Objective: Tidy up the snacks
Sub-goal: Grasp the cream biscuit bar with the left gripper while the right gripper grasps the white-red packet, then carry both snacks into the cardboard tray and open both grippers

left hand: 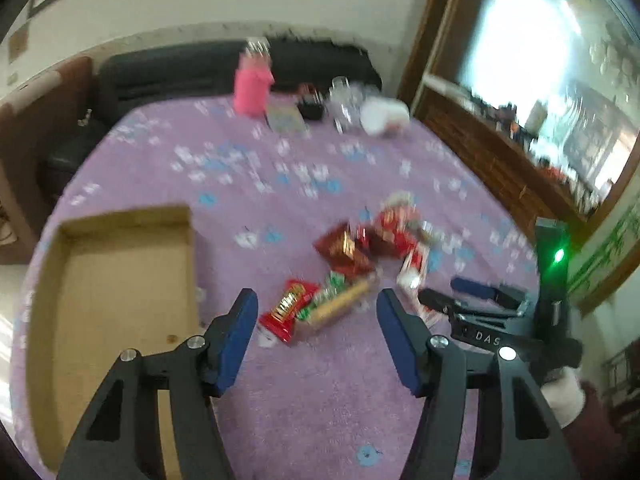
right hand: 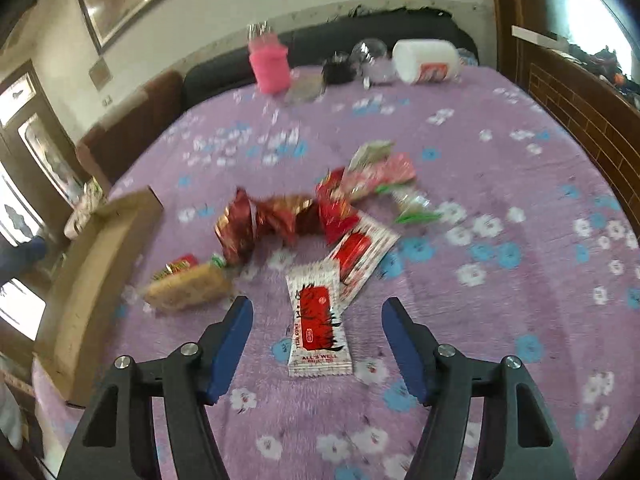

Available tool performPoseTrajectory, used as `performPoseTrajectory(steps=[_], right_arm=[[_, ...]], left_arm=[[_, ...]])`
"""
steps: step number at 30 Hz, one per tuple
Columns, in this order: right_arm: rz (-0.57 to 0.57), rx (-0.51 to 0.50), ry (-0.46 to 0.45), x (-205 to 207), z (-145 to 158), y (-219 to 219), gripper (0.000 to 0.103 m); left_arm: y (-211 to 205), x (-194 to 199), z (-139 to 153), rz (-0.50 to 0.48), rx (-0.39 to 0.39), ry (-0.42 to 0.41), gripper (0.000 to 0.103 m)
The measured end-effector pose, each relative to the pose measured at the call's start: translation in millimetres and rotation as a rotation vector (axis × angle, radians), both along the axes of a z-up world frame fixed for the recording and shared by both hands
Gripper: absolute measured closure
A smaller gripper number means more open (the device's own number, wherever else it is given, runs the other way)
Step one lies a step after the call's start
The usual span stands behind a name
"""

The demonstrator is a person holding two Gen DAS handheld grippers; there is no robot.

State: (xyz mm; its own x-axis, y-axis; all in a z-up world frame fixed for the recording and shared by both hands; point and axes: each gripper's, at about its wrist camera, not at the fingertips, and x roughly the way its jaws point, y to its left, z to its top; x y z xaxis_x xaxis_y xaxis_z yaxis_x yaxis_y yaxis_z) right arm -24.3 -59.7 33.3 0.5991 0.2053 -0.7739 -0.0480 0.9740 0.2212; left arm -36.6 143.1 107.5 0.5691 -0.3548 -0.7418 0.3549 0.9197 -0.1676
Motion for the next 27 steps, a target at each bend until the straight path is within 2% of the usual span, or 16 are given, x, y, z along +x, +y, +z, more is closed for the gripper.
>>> performPoseTrajectory(steps=[4, 5, 6, 9, 14, 15, 16, 17, 18, 20, 22, 27], right_arm=[[0.010, -0.056, 0.002, 7, -12, 5, 0.034], [0.013, -0.058, 0.006, 9, -14, 5, 0.044], [0.013, -0.057, 0.016, 10, -18, 4, 0.048], [0.009, -0.061, -0.006, 9, -20, 2, 0.052], [0.006, -0.023, -0.017, 9, -21, -2, 0.069], [0.004, -0.011, -0.017, 9, -21, -3, 0.069], [0.005, 0.001, -0.018, 9, -22, -5, 0.069], [0.005, 0.008, -0.018, 9, -22, -6, 0.069], [0.006, 0.014, -0.019, 9, -22, -6, 0.069], [0.015, 0.020, -0.022, 8, -22, -5, 0.070], [0.019, 0.024, -0.023, 8, -21, -4, 0.071], [0.008, 0.063, -0.050, 3, -20, -9, 0.072]], left_arm=[[-25, 15, -39, -0.057, 0.074, 0.042, 0.042], [-28, 18, -43, -0.061, 0.090, 0.041, 0.042], [-34, 21, -49, -0.065, 0.111, 0.041, 0.042], [-49, 24, -62, -0.082, 0.169, 0.031, 0.042], [-71, 26, -76, -0.116, 0.301, 0.005, 0.042], [-74, 26, -78, -0.120, 0.314, 0.003, 0.051], [-77, 27, -81, -0.127, 0.328, 0.006, 0.074], [-79, 28, -84, -0.128, 0.339, 0.014, 0.082], [-80, 28, -85, -0.120, 0.349, 0.016, 0.084], [-77, 28, -85, -0.111, 0.342, 0.011, 0.086], [-73, 28, -82, -0.102, 0.315, 0.014, 0.094], [-53, 15, -61, -0.076, 0.174, 0.028, 0.094]])
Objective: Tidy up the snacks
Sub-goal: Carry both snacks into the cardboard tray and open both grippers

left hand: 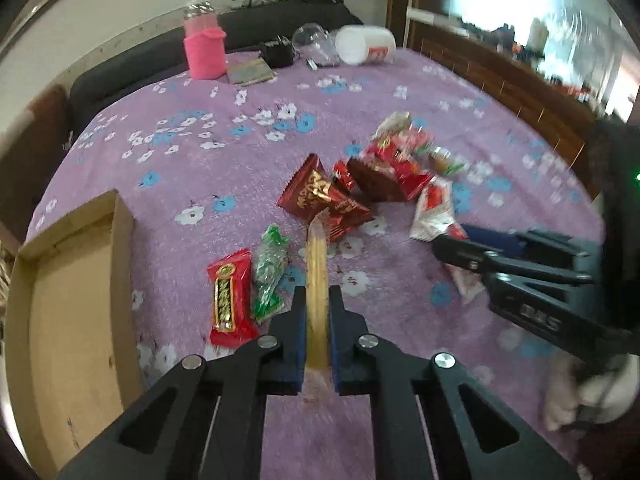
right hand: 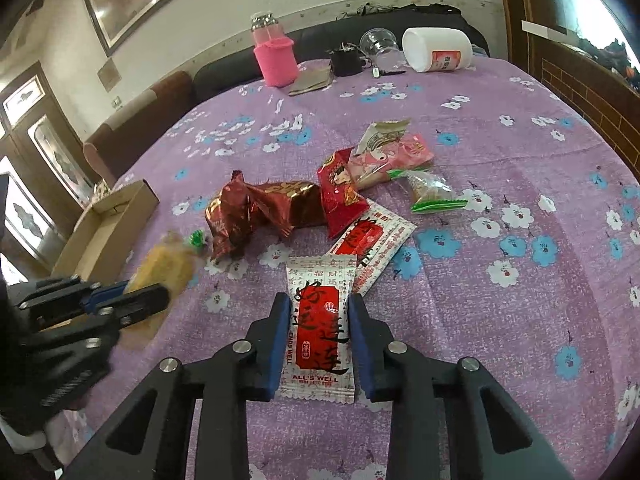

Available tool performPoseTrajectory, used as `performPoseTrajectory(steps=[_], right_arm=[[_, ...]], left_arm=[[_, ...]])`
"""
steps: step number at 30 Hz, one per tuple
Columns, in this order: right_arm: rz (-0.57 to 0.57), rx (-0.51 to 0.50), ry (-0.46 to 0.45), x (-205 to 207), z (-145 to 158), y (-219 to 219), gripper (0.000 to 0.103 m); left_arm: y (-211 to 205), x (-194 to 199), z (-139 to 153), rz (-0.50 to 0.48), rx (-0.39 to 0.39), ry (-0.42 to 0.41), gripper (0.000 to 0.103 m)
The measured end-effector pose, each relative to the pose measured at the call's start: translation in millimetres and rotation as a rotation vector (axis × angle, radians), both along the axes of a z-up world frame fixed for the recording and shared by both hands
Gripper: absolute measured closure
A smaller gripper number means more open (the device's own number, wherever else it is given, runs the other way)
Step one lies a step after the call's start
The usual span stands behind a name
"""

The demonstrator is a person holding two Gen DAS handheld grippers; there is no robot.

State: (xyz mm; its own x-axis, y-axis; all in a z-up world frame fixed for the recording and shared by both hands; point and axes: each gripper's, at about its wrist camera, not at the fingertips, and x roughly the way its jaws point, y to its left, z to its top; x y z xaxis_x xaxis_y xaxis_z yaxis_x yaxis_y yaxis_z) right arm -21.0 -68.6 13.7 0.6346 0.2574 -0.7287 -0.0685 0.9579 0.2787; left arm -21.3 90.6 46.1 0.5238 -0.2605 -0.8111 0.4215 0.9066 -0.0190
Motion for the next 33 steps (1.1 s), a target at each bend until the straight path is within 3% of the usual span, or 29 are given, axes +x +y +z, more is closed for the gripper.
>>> performPoseTrajectory(steps=[6, 9, 15, 20, 25, 33], right_arm=[[-0.009, 0.035, -0.035, -17, 15, -1, 0.072], [0.010, 0.039, -0.067, -34, 37, 8, 0.072], [0.077, 0.064, -0.114, -44, 77, 41, 0.072], [0.191, 0.151, -0.076, -25, 93, 102, 0.072], [0.275, 0.244, 0.024, 14, 79, 163, 0.071], [0.352, 0.205, 0.124, 64, 42, 248, 0.071]], left_arm=[[40, -33, 39, 0.041, -0.107, -0.032, 0.094], [75, -45, 60, 0.079, -0.150, -0.048, 0.094], [148, -46, 77, 0.213, -0.135, -0.081, 0.094], [207, -27, 73, 0.330, -0.132, -0.052, 0.094], [245, -3, 60, 0.413, -0.115, -0.023, 0.094], [274, 25, 23, 0.460, -0.145, 0.051, 0.094]])
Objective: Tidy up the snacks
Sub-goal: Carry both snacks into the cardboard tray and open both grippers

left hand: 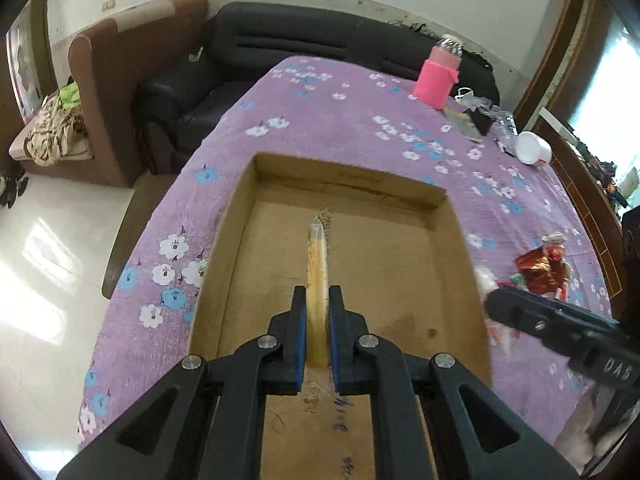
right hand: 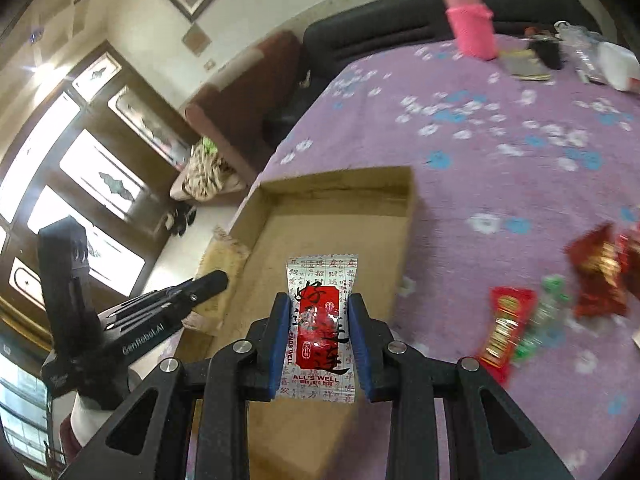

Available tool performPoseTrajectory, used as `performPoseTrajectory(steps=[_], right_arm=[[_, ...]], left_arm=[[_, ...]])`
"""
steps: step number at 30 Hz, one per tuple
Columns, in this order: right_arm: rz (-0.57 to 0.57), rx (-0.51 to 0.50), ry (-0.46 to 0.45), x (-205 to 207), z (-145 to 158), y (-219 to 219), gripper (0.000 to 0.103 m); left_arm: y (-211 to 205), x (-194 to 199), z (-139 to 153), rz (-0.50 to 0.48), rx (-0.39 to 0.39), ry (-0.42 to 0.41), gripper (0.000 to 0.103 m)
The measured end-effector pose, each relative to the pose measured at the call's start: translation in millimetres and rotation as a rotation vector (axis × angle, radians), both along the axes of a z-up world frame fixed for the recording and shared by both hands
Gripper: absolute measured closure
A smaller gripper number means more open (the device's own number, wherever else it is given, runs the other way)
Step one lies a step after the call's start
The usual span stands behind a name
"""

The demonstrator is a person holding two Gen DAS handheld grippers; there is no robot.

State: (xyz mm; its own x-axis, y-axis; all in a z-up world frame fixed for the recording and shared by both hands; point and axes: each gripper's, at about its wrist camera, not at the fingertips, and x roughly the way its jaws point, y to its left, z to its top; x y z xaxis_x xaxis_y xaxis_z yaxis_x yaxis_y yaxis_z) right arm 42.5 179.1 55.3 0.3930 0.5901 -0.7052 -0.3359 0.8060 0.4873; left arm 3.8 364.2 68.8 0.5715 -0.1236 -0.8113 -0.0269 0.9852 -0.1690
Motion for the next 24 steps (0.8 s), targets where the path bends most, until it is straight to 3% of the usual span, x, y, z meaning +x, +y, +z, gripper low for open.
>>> performPoseTrajectory(steps=[9, 10, 11, 13, 16, 21, 24], right_arm=[[0.017, -0.081, 0.023, 26, -31, 48, 0.070], [0.010, -0.094, 0.011, 26, -31, 50, 0.070], [0.006, -0.101, 0.012, 25, -30, 50, 0.070], [-0.002, -0.087, 0.009, 24, -26, 46, 0.066], [-0.027, -0.037, 0.005, 21, -15, 29, 0.055], [-0.092, 0.046, -0.031, 2, 14, -38, 0.055], [-0.178, 0.050, -0.069, -14, 26, -94, 0.055]], left_arm=[[21, 27, -21, 0.045, -0.049, 0.035, 0.092], [23, 28, -21, 0.048, -0.056, 0.033, 0.083], [25, 27, -21, 0.052, -0.064, 0.029, 0.065], [29, 23, -16, 0.067, -0.082, 0.009, 0.044], [35, 10, 0, 0.080, -0.104, -0.035, 0.043], [29, -20, 30, 0.077, -0.103, -0.107, 0.040], [9, -38, 48, 0.031, -0.115, -0.151, 0.031]])
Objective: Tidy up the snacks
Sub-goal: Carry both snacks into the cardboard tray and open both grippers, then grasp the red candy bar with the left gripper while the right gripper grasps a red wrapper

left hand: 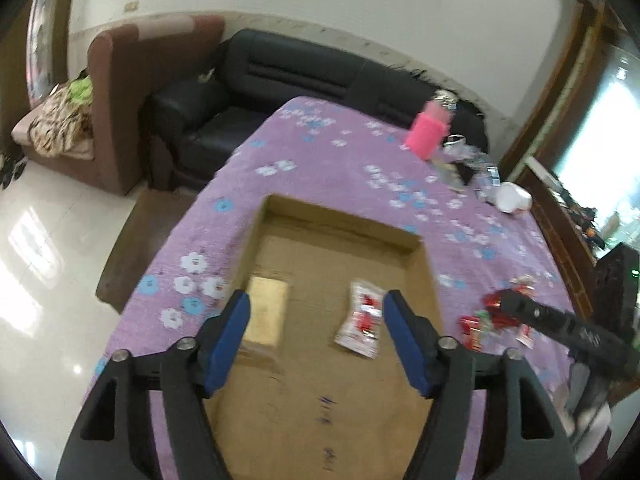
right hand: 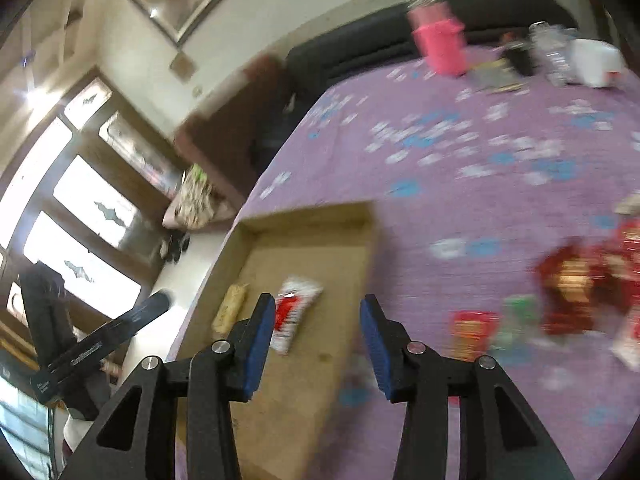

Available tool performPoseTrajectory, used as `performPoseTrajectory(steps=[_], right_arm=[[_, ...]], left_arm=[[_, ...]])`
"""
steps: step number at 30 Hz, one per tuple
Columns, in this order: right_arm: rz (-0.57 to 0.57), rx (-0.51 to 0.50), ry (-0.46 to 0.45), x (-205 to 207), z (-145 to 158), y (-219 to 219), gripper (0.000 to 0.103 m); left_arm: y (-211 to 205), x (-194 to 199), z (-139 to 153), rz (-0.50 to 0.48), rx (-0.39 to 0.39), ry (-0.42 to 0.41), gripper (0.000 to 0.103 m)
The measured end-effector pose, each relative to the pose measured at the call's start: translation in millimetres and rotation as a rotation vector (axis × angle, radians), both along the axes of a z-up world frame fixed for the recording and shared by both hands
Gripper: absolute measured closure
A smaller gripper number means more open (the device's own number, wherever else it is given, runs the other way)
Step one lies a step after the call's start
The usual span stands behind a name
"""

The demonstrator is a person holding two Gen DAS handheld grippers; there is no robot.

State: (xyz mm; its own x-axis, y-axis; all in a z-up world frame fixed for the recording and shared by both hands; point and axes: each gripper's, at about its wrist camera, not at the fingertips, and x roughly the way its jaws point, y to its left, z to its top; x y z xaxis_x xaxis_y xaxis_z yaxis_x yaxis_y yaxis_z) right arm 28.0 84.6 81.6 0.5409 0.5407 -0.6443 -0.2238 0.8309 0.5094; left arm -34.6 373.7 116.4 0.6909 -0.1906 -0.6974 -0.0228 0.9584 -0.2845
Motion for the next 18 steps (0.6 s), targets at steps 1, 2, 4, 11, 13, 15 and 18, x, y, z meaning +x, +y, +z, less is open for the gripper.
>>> performPoseTrajectory(steps=[1, 2, 4, 11, 13, 15, 18], right_arm=[[-0.036, -0.004, -0.006, -5, 1, -21, 0.055], [-0.075, -0.012, -0.003, -10, 1, -41, 0.055], [-0.131, -0.021, 0.012, -14, -3, -74, 0.055], [-0.213, 0.016, 0.065, -24, -34, -135, 0.055], [-0.210, 0.017, 0.048, -20, -35, -137, 0.055], [-0.205, -0.008, 0.040, -14, -38, -135, 0.055], [-0.172, -0.042, 0.035, 2, -46, -120, 0.055]], left_arm=[[-8, -4, 4, -0.019, -0.005, -0.011, 0.029], [-16, -6, 7, -0.036, -0.010, -0.017, 0.029], [-40, -9, 10, -0.092, -0.027, -0.021, 0.028], [-129, -4, 0, -0.259, -0.044, 0.025, 0.029], [-155, -4, -6, -0.304, -0.024, 0.034, 0.029], [-172, -2, -12, -0.330, -0.004, 0.045, 0.029], [-189, 3, -22, -0.346, 0.005, 0.077, 0.029]])
